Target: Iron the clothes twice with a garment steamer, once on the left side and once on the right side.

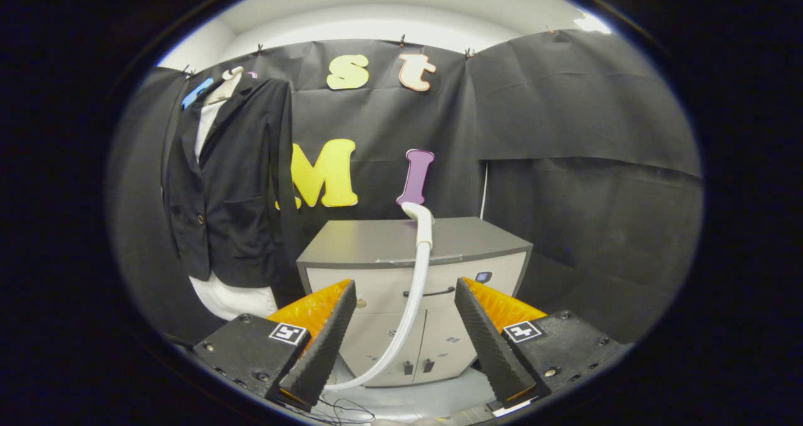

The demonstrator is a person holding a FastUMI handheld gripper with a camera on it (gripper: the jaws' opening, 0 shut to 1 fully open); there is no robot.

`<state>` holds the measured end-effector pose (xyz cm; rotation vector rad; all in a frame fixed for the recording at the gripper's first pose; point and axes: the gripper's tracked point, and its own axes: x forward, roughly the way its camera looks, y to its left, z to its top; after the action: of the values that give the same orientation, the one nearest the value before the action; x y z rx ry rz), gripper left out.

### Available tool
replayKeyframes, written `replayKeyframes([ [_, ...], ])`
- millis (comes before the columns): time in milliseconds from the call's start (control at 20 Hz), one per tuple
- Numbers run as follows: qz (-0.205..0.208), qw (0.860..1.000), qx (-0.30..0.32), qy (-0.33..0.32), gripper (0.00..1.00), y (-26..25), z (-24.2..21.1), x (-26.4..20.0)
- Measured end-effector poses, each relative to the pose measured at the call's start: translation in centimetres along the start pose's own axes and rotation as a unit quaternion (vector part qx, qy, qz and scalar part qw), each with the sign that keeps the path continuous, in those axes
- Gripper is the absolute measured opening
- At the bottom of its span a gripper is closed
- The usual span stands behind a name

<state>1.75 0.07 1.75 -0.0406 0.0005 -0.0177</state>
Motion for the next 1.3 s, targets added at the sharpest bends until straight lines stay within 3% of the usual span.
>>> replayKeyframes([
  [250,0.009,1.0,0.01,0.006,0.99,-1.4,2.5,3.6],
  [800,0.047,0.999,0.004,0.002,0.99,-3.2,10.7,18.3],
  [1000,0.067,0.997,0.001,0.044,0.99,-2.5,9.7,23.7],
  [1300,0.065,0.988,0.0,0.143,0.99,-3.0,4.3,29.9],
])
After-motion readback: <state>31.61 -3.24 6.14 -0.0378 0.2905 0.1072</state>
